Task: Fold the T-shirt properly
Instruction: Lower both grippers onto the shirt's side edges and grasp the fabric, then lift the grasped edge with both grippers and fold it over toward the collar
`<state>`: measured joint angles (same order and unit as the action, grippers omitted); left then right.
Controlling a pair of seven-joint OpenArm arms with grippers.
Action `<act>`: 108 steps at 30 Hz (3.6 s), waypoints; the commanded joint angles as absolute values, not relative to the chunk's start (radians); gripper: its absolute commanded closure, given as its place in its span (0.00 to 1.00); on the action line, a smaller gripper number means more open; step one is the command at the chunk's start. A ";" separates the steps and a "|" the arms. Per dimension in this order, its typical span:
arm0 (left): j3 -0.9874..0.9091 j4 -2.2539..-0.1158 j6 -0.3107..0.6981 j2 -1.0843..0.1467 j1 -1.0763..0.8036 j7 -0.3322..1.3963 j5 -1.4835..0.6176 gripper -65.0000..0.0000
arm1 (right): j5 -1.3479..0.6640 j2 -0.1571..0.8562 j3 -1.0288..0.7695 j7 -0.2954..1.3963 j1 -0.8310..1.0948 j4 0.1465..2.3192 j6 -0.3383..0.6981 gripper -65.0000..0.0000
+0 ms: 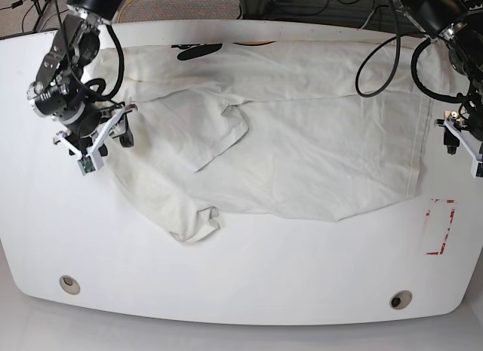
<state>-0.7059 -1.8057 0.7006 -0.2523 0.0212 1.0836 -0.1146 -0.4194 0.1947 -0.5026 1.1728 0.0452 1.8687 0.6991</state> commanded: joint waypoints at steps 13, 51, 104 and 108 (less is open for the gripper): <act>-0.605 -1.593 0.698 -0.300 0.186 1.066 -0.120 0.36 | -0.349 0.286 -0.466 0.941 -0.255 1.368 0.698 0.46; -0.599 -1.331 0.698 -0.317 0.294 0.917 -0.120 0.19 | -0.231 0.259 -0.453 0.638 -0.314 0.952 0.698 0.82; -0.323 -0.707 0.608 -0.314 0.556 0.601 -0.127 1.00 | -0.232 0.265 -0.364 0.647 -0.320 1.038 0.698 0.98; -0.325 -0.797 0.610 -0.305 0.529 0.619 -0.128 1.00 | -0.232 0.265 -0.363 0.687 -0.320 1.096 0.698 0.98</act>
<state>-0.3214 -0.7326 0.6052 -0.2939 0.5137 0.6235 -0.1127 -0.2199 0.2489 -0.3607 0.6895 -0.2955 1.0519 0.6952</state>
